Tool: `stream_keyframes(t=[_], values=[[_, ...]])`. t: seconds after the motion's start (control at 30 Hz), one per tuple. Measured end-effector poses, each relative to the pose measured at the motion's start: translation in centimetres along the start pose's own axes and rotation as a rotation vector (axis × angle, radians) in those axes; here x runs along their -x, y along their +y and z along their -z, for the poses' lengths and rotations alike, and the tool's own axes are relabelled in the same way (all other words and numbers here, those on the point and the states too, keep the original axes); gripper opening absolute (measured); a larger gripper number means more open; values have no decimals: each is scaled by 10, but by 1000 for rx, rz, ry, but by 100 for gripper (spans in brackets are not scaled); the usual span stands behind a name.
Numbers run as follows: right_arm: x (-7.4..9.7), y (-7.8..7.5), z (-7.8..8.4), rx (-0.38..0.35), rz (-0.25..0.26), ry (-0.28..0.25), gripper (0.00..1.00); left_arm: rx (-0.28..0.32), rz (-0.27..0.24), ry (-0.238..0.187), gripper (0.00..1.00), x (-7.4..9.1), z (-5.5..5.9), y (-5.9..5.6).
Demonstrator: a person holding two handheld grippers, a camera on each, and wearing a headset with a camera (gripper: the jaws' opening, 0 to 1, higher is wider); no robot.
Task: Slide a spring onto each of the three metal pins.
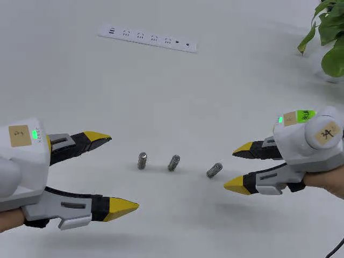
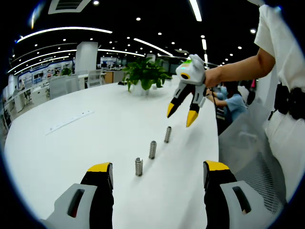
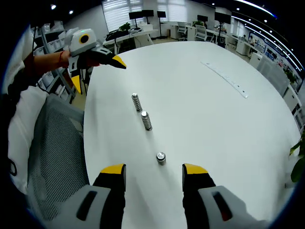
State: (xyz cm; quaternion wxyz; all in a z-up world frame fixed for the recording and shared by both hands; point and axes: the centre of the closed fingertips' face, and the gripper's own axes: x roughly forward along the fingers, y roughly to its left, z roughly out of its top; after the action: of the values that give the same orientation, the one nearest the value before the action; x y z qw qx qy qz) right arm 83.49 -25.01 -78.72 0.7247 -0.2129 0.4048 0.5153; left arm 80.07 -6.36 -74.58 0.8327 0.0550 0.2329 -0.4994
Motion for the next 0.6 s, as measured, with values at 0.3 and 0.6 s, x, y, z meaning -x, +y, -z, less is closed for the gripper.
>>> stream_keyframes(t=[0.3,0.6], values=[[20,7,2,-111,29,-165,66,-17,5,-6,94,3,4,-1],[29,15,8,-120,52,-275,84,-15,15,2,100,4,11,0]])
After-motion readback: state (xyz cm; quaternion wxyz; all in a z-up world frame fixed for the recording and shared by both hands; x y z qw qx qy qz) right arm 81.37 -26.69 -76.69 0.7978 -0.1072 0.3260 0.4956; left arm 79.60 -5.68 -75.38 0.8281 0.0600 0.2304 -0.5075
